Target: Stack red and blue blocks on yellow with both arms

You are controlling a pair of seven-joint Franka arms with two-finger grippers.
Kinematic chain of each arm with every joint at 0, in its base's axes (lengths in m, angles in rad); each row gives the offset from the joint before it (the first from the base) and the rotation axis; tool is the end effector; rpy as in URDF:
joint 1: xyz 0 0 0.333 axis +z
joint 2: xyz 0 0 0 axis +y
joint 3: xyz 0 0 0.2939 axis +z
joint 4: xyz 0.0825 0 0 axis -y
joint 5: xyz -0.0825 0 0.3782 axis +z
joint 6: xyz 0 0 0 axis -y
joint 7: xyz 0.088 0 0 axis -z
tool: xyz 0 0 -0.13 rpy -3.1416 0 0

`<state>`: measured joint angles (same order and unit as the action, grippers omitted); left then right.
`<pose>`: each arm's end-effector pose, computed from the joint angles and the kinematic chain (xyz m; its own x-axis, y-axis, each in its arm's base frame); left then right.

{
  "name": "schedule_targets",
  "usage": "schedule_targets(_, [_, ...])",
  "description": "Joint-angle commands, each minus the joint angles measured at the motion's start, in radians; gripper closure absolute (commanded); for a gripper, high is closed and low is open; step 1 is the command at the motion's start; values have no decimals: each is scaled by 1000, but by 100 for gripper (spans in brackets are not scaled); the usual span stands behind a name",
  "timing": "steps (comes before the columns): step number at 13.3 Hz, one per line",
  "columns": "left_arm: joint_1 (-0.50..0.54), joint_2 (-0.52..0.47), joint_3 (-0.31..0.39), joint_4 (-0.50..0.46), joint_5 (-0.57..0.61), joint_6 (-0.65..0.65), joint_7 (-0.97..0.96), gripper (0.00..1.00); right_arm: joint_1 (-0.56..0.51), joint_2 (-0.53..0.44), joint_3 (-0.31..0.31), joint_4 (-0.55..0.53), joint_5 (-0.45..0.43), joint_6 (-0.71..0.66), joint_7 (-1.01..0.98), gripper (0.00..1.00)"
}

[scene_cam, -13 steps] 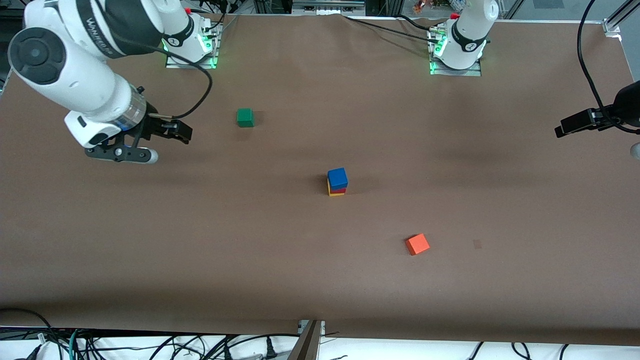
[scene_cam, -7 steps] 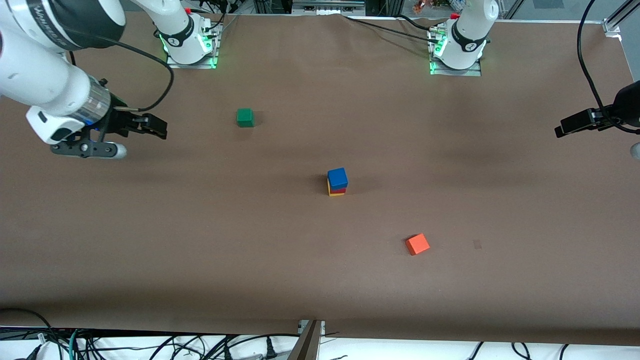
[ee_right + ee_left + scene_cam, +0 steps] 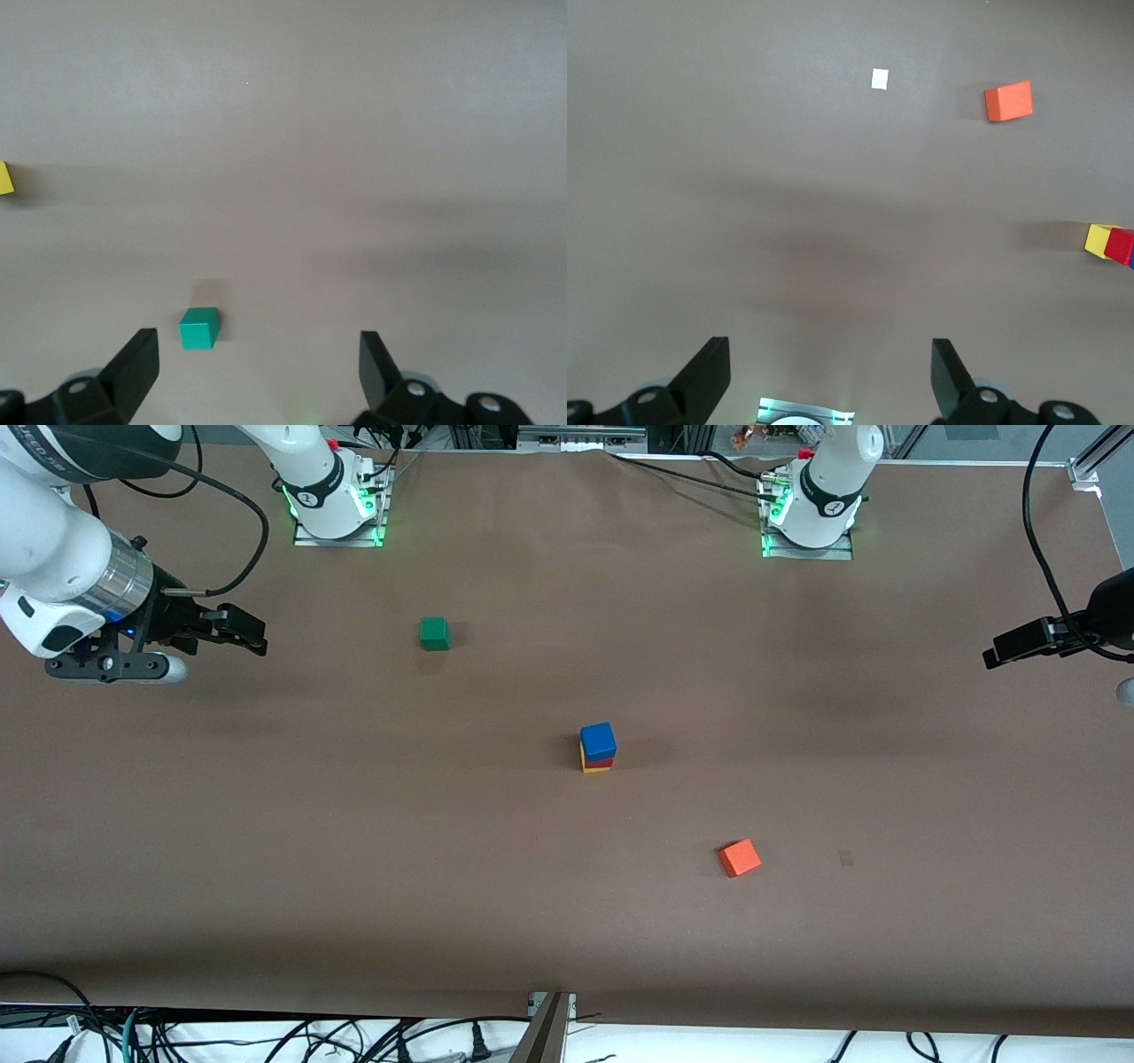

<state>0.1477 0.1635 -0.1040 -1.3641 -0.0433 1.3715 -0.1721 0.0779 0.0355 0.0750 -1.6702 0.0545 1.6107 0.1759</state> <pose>0.5696 0.0234 0.5669 0.9655 0.2036 -0.1623 0.2115 -0.9768 0.0328 0.5466 0.0907 0.5172 0.9943 -0.0255 -0.1033 -0.0297 -0.9988 -0.0392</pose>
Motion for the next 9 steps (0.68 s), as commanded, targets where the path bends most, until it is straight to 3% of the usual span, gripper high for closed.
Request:
schedule_targets(1, [-3, -2, 3, 3, -3, 1, 13, 0, -15, -39, -9, -19, -9, -12, -33, 0])
schedule_targets(9, [-3, 1, 3, 3, -4, 1, 13, 0, -15, -37, -41, 13, -7, -48, -61, 0])
